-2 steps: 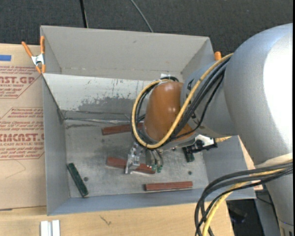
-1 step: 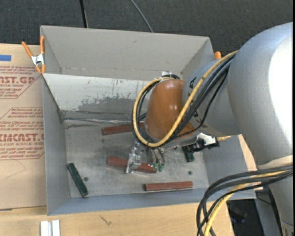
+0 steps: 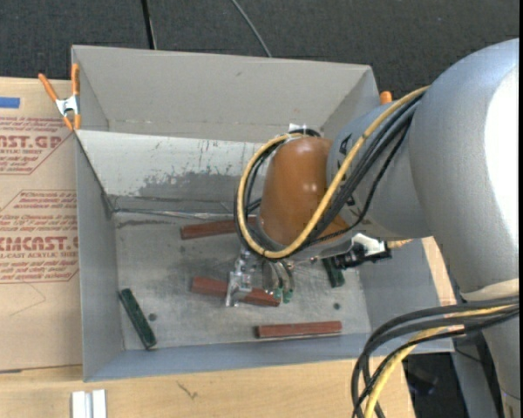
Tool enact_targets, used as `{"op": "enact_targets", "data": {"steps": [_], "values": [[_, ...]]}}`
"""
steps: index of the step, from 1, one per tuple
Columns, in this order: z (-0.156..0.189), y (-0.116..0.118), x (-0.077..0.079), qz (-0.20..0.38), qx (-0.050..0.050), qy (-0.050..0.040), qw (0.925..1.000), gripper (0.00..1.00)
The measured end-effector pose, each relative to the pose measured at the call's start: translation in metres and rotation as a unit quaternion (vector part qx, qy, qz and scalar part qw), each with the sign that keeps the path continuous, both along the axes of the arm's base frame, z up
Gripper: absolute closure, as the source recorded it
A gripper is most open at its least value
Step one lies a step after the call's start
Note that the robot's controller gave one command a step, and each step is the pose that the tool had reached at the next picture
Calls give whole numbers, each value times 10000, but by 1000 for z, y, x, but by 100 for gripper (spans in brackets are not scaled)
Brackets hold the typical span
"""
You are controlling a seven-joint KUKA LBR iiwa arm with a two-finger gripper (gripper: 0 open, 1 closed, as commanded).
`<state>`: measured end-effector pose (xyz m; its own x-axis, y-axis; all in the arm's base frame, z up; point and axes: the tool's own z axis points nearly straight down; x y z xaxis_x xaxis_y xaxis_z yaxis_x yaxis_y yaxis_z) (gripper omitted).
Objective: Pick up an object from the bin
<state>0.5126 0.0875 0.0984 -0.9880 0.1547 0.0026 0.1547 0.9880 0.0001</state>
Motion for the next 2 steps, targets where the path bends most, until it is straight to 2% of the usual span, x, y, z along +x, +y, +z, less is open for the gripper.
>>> {"op": "enact_targets", "data": {"steps": [1, 2], "values": [[20, 0, -2, 0, -4, 26, 10000, 100], [37, 0, 0, 1, 2, -11, 10000, 100]]}}
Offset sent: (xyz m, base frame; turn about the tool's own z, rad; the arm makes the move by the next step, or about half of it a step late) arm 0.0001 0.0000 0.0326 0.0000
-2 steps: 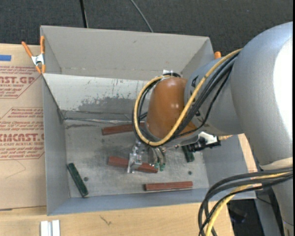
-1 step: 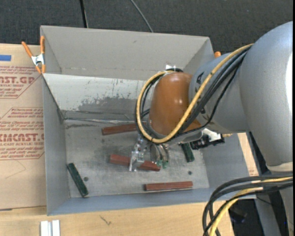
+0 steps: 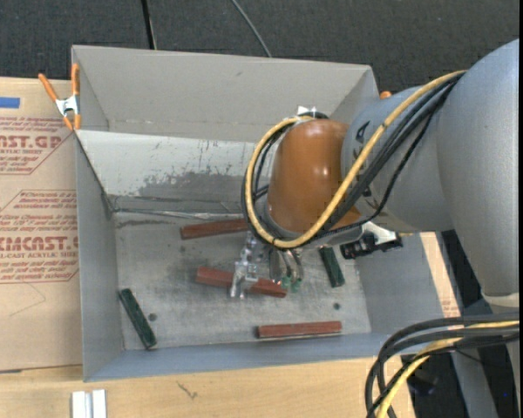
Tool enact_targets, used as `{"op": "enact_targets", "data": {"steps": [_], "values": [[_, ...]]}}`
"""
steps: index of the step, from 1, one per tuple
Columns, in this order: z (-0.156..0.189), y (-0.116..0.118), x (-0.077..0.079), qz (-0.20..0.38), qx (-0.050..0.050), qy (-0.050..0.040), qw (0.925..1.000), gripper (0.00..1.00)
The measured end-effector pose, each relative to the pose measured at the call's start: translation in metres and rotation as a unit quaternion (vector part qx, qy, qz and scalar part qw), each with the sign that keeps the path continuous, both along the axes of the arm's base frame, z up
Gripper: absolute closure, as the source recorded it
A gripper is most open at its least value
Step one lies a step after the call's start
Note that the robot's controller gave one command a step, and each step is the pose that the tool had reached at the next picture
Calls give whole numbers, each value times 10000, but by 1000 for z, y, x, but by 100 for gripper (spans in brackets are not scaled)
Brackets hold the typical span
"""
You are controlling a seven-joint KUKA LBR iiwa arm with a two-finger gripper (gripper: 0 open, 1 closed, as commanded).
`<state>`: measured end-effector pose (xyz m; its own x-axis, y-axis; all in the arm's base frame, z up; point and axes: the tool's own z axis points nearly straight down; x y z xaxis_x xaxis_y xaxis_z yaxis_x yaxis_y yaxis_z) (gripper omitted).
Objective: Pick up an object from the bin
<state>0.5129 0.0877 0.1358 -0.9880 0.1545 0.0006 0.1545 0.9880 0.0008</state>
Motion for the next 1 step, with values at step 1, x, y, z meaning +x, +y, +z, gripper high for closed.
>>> {"op": "enact_targets", "data": {"steps": [1], "values": [[10, 0, 1, 1, 2, -13, 10000, 100]]}}
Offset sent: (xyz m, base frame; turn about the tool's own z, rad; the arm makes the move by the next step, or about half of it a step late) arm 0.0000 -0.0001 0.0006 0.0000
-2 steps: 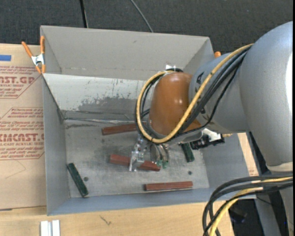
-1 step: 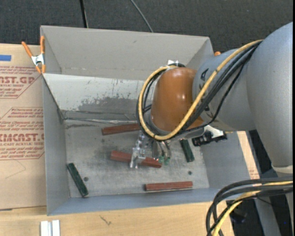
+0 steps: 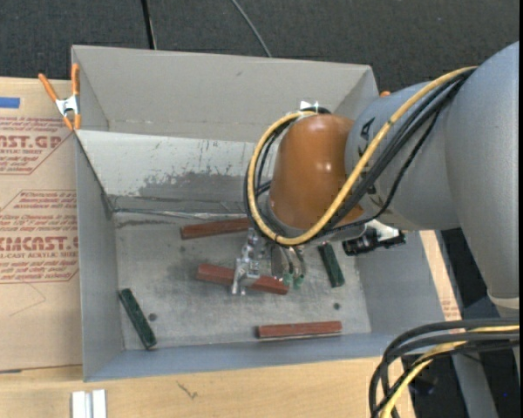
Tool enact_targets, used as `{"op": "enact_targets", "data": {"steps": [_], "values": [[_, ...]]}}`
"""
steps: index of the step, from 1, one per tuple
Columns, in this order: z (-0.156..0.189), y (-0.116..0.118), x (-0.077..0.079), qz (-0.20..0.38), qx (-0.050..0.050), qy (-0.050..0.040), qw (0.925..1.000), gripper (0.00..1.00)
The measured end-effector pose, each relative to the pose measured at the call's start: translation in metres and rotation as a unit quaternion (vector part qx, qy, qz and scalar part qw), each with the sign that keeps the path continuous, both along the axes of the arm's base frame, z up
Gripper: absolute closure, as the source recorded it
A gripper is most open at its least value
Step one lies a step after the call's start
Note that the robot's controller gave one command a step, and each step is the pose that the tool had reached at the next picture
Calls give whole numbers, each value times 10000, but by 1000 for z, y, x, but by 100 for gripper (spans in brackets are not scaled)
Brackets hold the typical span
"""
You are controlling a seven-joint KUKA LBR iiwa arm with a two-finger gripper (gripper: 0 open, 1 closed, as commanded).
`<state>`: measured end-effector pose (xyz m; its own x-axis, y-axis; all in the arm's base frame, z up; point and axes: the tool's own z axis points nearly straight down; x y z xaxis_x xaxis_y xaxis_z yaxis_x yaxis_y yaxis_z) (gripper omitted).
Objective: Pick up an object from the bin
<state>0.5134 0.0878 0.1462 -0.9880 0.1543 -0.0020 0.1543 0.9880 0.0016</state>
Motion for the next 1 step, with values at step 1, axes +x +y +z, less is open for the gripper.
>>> {"op": "enact_targets", "data": {"steps": [1], "values": [[6, 0, 0, 1, 0, -2, 10000, 100]]}}
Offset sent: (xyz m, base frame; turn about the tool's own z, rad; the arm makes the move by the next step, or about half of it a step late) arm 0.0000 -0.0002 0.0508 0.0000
